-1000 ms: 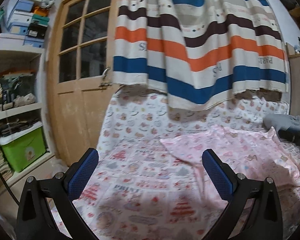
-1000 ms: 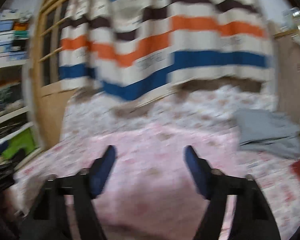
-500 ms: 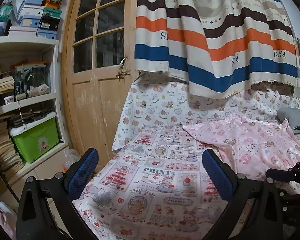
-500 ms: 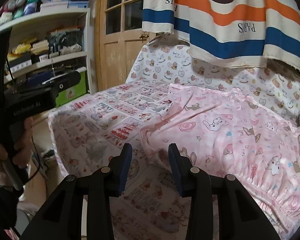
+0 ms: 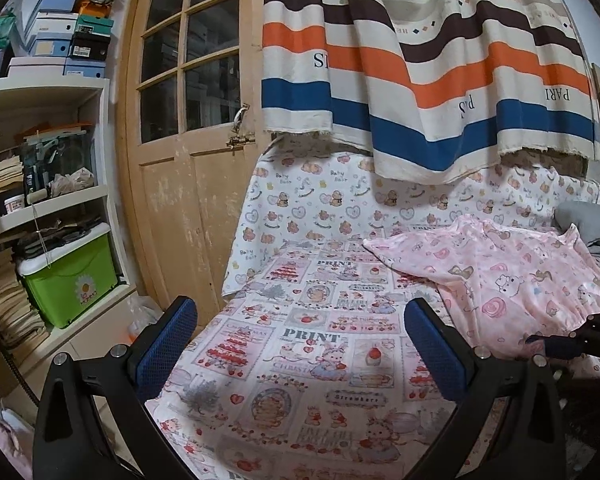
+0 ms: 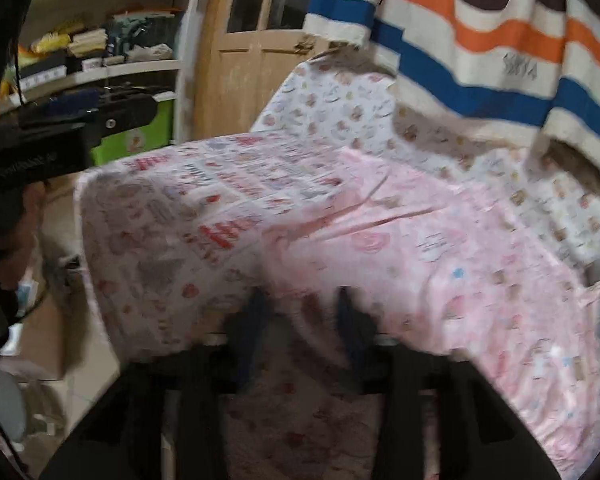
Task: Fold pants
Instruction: 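Grasp one pink pants leg hem with the right tool while the left tool grasps the other leg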
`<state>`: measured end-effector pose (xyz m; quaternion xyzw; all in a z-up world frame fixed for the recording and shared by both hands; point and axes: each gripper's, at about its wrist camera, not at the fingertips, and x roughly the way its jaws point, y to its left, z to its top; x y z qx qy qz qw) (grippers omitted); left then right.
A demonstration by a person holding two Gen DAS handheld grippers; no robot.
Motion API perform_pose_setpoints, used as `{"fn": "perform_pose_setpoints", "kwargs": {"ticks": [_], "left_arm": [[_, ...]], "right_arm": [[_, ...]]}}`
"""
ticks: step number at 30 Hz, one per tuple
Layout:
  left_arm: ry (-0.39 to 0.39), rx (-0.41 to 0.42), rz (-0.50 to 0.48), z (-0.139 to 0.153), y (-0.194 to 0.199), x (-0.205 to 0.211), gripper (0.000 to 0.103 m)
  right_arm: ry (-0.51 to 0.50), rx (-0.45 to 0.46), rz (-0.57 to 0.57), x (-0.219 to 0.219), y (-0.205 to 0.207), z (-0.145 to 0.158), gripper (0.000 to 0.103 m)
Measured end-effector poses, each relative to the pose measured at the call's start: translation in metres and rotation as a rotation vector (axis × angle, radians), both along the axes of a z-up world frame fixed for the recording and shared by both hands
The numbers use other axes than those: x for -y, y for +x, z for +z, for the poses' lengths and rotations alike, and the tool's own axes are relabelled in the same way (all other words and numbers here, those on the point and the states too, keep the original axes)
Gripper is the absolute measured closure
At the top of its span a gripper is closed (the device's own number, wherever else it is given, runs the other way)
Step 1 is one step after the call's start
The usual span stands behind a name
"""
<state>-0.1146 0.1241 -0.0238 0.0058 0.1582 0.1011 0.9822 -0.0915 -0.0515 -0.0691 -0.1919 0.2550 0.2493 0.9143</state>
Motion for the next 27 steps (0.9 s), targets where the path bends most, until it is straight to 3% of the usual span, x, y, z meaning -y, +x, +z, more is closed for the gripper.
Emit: {"fn": "perform_pose_setpoints", "kwargs": {"ticks": [4, 6, 10, 12, 13, 15, 17, 23, 27], "left_arm": [[-0.021, -0.046, -0.012, 0.004, 0.02, -0.002, 0.0], [-0.02, -0.052, -0.017, 0.009, 0.035, -0.002, 0.0], [-0.035, -0.103, -0.1, 0.023, 0.086, -0.001, 0.003], [-0.112, -0.185, -0.172, 0.026, 0.12, -0.005, 0.021], [-0.186, -0.249, -0.21, 0.026, 0.144, -0.01, 0.027], [-0.307, -0.347, -0.241, 0.021, 0.181, -0.018, 0.054], [-0.372, -0.434, -0.255, 0.014, 0.217, -0.02, 0.064], [-0.438, -0.557, -0.261, -0.004, 0.282, -0.006, 0.067], [-0.438, -0.609, -0.232, -0.013, 0.315, 0.003, 0.067]], "right_arm": [[0.168, -0.094, -0.068, 0.023, 0.014, 0.009, 0.093], [0.232, -0.088, -0.118, 0.032, 0.018, 0.015, 0.093], [0.287, -0.046, -0.109, 0.037, 0.018, 0.028, 0.093], [0.286, -0.036, -0.098, 0.035, 0.016, 0.03, 0.093], [0.279, -0.028, -0.097, 0.034, 0.014, 0.03, 0.093], [0.277, -0.021, -0.101, 0.035, 0.011, 0.03, 0.093], [0.3, -0.034, -0.108, 0.038, 0.013, 0.028, 0.093], [0.337, -0.046, -0.116, 0.043, 0.019, 0.028, 0.093], [0.345, -0.049, -0.11, 0.044, 0.021, 0.028, 0.093]]}}
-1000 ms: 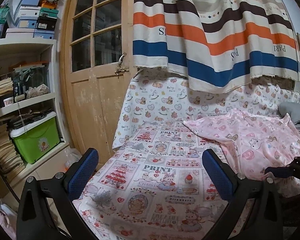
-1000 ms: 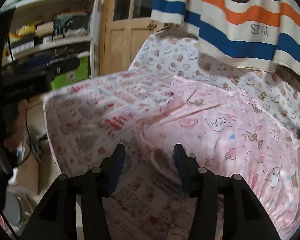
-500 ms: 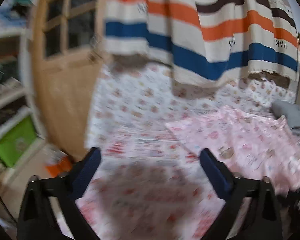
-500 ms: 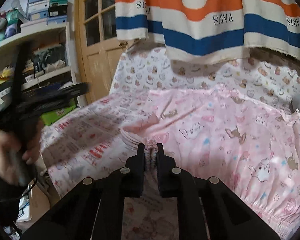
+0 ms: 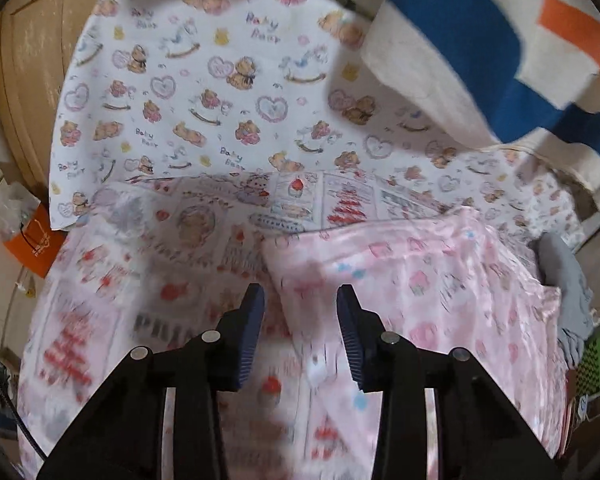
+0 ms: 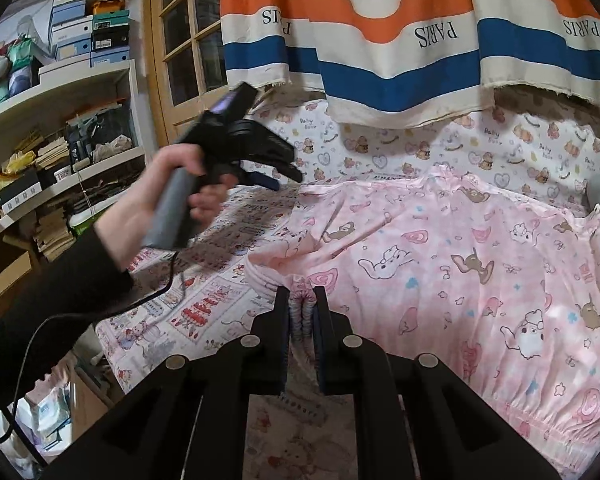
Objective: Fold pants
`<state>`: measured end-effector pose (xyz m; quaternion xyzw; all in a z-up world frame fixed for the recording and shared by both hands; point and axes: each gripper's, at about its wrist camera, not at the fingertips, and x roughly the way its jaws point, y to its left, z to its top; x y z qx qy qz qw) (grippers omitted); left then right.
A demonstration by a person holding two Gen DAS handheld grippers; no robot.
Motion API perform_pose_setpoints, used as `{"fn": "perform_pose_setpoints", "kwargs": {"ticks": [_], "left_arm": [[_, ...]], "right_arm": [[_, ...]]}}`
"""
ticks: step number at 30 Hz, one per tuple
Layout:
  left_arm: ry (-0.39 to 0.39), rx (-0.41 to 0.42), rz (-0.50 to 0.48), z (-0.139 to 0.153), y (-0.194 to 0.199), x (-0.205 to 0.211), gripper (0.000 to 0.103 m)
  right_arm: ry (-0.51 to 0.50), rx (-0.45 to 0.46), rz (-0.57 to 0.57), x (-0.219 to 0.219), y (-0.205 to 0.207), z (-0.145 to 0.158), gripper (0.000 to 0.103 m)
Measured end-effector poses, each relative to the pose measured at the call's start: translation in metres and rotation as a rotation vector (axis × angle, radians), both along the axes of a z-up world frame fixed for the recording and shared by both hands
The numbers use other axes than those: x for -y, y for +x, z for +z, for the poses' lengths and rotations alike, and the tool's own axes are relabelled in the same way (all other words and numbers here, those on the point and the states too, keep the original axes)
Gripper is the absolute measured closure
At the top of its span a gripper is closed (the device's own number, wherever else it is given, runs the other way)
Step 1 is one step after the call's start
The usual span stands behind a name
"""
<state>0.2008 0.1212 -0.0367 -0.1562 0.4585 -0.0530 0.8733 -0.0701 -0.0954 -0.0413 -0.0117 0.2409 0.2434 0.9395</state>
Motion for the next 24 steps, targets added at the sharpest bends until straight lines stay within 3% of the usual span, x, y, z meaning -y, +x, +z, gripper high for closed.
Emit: {"fn": "perform_pose_setpoints", "kwargs": {"ticks": [7, 8, 9, 11, 17, 24], "left_arm": [[0.114, -0.054, 0.048, -0.016, 0.03, 0.004, 0.068], [0.149, -0.048, 0.043, -0.015, 0.032, 0.008, 0.074], [0.174, -0.051, 0.031, -0.016, 0.034, 0.012, 0.089], [0.169, -0.048, 0.013, -0.016, 0.036, 0.014, 0.1], [0.198, 0.044, 0.044, 0.002, 0.027, 0.005, 0.101], [0.267, 0.081, 0.116, 0.027, 0.017, -0.027, 0.101]], "right_arm": [[0.001, -0.005, 0.014, 0.003, 0.0, 0.0, 0.093], [0.002, -0.006, 0.015, 0.003, 0.0, -0.001, 0.093], [0.005, -0.008, 0.017, 0.004, 0.0, -0.001, 0.093], [0.008, -0.013, 0.026, 0.004, 0.001, -0.002, 0.093], [-0.055, 0.012, 0.064, -0.009, -0.007, -0.001, 0.094], [-0.063, 0.029, 0.147, -0.029, -0.017, 0.002, 0.094]]}}
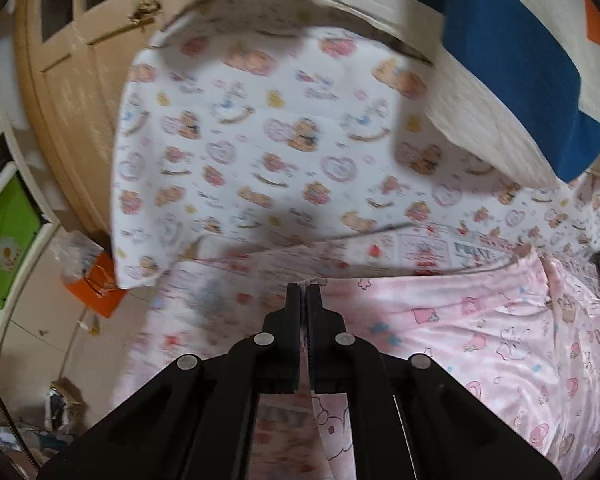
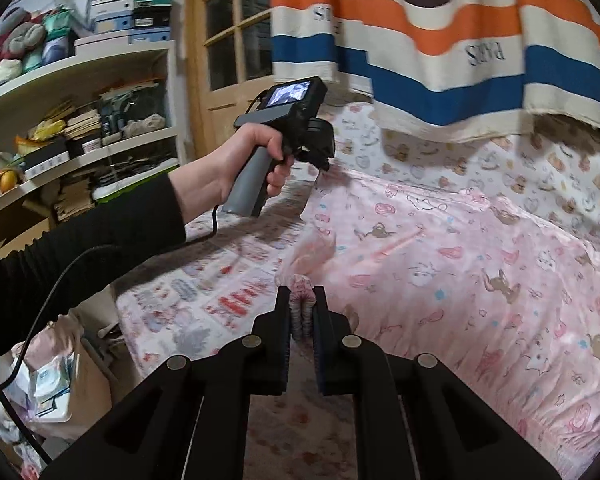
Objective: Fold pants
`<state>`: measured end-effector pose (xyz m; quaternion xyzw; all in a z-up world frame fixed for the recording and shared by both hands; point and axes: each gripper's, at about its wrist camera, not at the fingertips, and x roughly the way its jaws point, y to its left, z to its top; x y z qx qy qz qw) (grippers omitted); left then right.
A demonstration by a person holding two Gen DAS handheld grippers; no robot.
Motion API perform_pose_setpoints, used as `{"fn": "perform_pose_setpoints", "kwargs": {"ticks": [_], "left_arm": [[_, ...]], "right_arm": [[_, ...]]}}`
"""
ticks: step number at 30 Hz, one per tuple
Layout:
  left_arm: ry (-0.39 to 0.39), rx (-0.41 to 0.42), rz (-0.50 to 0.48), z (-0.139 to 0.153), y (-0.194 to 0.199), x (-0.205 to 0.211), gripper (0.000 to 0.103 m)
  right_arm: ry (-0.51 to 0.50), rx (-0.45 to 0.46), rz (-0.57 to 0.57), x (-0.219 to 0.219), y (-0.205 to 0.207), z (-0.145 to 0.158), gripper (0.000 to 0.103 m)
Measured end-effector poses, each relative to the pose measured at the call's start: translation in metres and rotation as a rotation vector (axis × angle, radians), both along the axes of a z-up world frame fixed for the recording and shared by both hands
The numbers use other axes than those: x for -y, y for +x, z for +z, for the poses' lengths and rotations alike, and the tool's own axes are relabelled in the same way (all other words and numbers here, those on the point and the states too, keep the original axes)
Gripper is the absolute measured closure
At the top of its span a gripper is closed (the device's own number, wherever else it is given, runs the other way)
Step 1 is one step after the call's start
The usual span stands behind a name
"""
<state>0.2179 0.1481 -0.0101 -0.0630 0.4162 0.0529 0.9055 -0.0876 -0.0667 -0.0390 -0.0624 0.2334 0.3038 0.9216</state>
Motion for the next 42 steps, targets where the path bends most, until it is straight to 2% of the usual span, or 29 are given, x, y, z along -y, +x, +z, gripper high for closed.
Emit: {"fn": "perform_pose_setpoints", "kwargs": {"ticks": [13, 17, 20, 22, 27, 32, 35, 42], "left_arm": [[0.033, -0.001, 0.113, 0.014, -0.029, -0.066, 0.101], [0.035, 0.003, 0.134, 0.023, -0.037, -0.083, 0.101], [0.046, 0.023, 0.113, 0.031, -0.042, -0.08, 0.101], [0.085, 0.042, 0.1, 0.038, -0.042, -0.07, 0.101], [0.118, 0.095, 0.075, 0.06, -0.035, -0.039, 0.101], [0.07, 0.14, 0.012, 0.088, -0.026, 0.001, 0.101], [0.092, 0.149, -0.031, 0.104, -0.017, 0.037, 0.101], [0.066, 0.162, -0.173, 0.132, 0.004, 0.138, 0.101]], "right_arm": [[0.015, 0.028, 0.16, -0.048, -0.036, 0.013, 0.094], [0.034, 0.046, 0.157, -0.055, -0.038, 0.011, 0.094], [0.06, 0.019, 0.128, -0.05, -0.031, 0.006, 0.094], [0.067, 0.02, 0.106, -0.045, -0.029, 0.005, 0.094], [0.098, 0.073, 0.027, -0.024, -0.035, 0.011, 0.094], [0.132, 0.13, -0.111, 0.007, -0.043, 0.021, 0.094], [0.159, 0.14, -0.216, 0.032, -0.046, 0.024, 0.094], [0.211, 0.182, -0.352, 0.08, -0.058, 0.019, 0.094]]}}
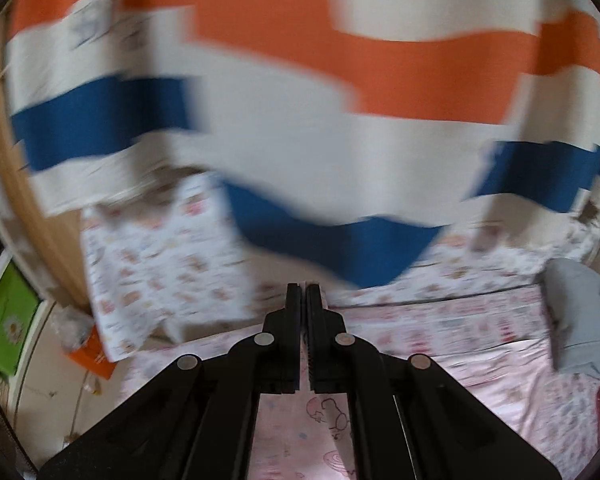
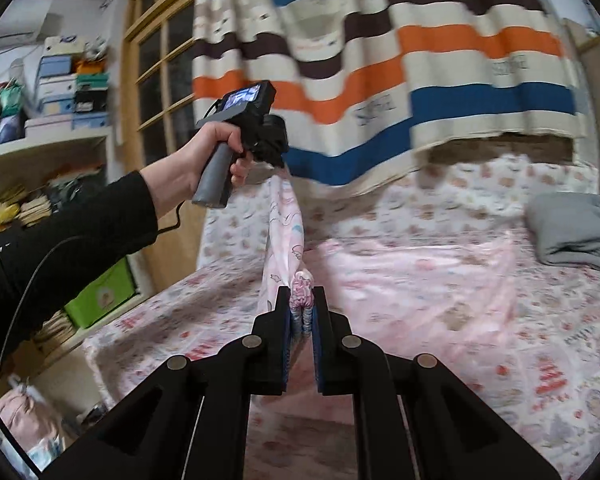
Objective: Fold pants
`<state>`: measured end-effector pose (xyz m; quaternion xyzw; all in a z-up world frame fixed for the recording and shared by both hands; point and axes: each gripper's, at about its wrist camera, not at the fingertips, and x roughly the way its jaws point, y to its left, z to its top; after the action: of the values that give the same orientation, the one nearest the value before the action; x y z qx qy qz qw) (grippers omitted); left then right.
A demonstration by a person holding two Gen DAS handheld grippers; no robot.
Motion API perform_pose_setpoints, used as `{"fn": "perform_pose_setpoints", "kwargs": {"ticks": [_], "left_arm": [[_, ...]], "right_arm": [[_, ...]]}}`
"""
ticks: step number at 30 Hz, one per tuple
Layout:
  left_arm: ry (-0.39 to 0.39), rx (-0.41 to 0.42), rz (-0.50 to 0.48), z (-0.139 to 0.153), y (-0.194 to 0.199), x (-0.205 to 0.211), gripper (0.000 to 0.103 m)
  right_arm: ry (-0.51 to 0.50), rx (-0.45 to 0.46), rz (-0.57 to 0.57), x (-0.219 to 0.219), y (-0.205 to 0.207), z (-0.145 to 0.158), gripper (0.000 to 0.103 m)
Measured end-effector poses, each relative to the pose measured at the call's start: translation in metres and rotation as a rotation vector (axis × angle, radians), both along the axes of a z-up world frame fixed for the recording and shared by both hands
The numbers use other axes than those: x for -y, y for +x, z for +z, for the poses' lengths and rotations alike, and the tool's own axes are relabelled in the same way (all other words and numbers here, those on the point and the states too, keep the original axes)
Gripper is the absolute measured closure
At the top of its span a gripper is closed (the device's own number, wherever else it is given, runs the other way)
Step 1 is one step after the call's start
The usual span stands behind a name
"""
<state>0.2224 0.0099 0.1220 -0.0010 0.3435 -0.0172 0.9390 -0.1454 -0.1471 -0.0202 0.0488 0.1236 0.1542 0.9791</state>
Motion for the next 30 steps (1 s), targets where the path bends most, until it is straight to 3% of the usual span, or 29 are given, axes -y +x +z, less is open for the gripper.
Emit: {"fn": "perform_pose_setpoints", "kwargs": {"ticks": [6, 13, 23, 30], "left_arm": [[0.016, -0.034, -0.137, -0.009, 0.012, 0.097, 0.101], [0.05, -0.092, -0.236, -0.038, 0.017, 0.187, 0.101], [0.044, -0.177, -0.322, -0.082, 0.018, 0.27, 0.101], [0.045, -0.2, -0.404, -0.092, 0.008, 0.318, 0.101]], "right_arm": [[0.002, -0.001, -0.101, 0.033, -0.014, -0.009, 0.094], [0.036, -0.054, -0.122, 0.053, -0.02, -0.03, 0.094], [0.043, -0.104, -0.14, 0.069, -0.019, -0.05, 0.094], [0.045, -0.139, -0.162, 0.077, -0.015, -0.058, 0.094]]}}
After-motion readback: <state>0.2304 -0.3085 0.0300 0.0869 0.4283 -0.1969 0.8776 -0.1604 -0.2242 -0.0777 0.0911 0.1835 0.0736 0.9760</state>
